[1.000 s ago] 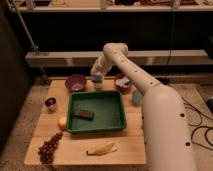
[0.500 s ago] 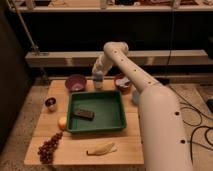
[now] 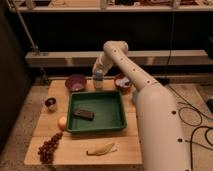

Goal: Place sponge in paper cup

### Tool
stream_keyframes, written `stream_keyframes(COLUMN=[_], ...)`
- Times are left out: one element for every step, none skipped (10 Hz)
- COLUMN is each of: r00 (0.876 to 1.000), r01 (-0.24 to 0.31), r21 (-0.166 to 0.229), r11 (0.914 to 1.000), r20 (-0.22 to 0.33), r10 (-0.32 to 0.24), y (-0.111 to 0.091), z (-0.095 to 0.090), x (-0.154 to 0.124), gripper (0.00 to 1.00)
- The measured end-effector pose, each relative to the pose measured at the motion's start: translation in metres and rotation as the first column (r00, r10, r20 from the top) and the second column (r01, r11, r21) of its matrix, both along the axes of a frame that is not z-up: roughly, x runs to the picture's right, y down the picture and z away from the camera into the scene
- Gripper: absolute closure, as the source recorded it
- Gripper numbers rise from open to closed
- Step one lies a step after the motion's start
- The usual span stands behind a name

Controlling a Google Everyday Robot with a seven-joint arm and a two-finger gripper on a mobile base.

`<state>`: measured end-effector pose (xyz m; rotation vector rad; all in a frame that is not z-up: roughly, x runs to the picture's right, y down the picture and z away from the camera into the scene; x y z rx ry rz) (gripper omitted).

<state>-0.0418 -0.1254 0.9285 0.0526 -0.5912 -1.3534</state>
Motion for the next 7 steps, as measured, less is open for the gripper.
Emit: stream_keyframes(r00=[1.000,1.000,1.000,1.000,1.000,1.000,1.000], r01=[0.002,0.006,0.010,0.012,0.015,0.017,0.020], r21=[-0.001,-0.002,-0.002,-0.002,0.001,0.002,0.006], r11=[1.0000,1.0000,0.9999,0.9999,0.9999,0.9998,0.9998], r20=[0.000,0.000,0.000,0.000,-0.002,-0.004,-0.005], r10=[-0.002,-0.006,-0.010,-0.012,-0.015,-0.017,-0.020], y=[0.0002,0.0008,0.0009,0.0008,-0.0007,-0.0007,-0.0017], z=[0.0002,0.0002,0.0000,-0.0001,-0.0012,-0.0012,-0.0021], x=[0.0000,-0.0001,-0.0004,-0.0005,0.0003,0.0010,0.0005], gripper=[0.49,0.40,0.29,0.24,0.20,0.20,0.20])
